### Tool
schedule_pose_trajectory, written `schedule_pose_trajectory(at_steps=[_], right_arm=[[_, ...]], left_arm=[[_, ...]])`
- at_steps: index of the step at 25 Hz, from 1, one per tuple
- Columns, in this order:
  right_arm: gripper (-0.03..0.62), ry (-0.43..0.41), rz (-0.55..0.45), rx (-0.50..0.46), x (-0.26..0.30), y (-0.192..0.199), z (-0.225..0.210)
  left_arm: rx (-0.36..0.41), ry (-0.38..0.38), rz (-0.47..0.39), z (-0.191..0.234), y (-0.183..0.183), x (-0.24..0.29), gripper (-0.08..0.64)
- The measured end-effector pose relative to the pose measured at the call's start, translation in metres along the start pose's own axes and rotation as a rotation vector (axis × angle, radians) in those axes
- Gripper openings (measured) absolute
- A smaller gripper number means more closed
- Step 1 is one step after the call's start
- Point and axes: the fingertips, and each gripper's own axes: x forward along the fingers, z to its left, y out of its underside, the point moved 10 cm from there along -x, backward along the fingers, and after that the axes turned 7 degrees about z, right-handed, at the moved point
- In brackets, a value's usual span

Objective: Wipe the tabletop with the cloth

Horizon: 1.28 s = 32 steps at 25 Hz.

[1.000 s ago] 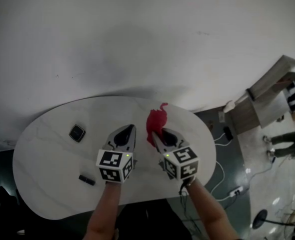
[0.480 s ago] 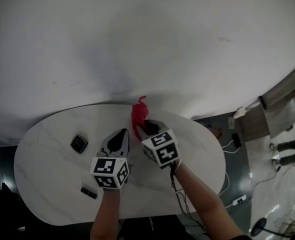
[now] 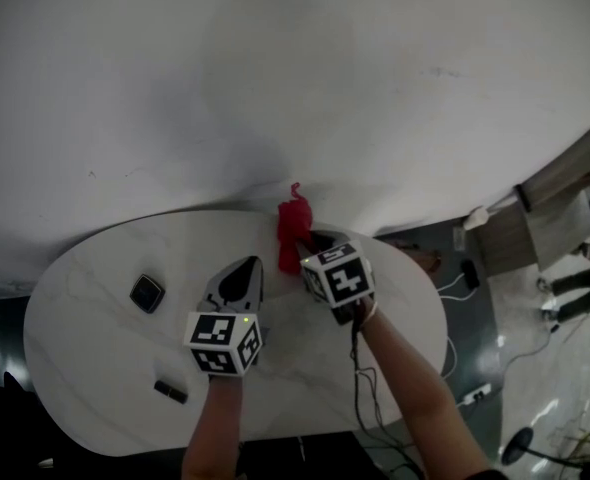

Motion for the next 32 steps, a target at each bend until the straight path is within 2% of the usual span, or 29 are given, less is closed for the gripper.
schedule_pose_trajectory(at_steps=[4, 7, 13, 18, 20, 22, 24, 29, 32], right_arm=[[0.048, 0.08, 0.0, 0.049, -0.019, 0.023, -0.038], [0.048, 0.173, 0.007, 0.084, -0.039, 0.043, -0.076], [0.048, 0.293, 0.018, 0.244, -0.083, 0.093, -0.138], [0.048, 0.444, 0.071, 0.302, -0.119, 0.123, -0.169], [0.046, 0.482, 0.052, 0.334, -0.13, 0.129, -0.169], [0.047, 0.455, -0.008, 0.338, -0.139, 0.125, -0.156], [0.047, 0.389, -0.061, 0.301, -0.141, 0.109, -0.134], [0.046, 0.106, -0.147, 0.227, -0.113, 0.055, -0.054], [0.048, -0.042, -0.153, 0.151, -0.085, 0.029, 0.003]], left_arm=[[0.035, 0.056, 0.014, -0.021, -0.003, 0.017, 0.002], [0.059, 0.104, 0.022, -0.041, -0.006, 0.031, 0.002], [0.111, 0.191, 0.043, -0.081, -0.01, 0.054, 0.002], [0.135, 0.252, 0.056, -0.109, -0.012, 0.065, 0.002], [0.145, 0.257, 0.06, -0.111, -0.012, 0.063, 0.002], [0.144, 0.255, 0.052, -0.11, -0.013, 0.059, 0.002], [0.136, 0.244, 0.037, -0.105, -0.015, 0.052, 0.002], [0.104, 0.16, 0.002, -0.073, -0.018, 0.018, 0.002], [0.075, 0.089, -0.015, -0.042, -0.013, -0.009, 0.002]])
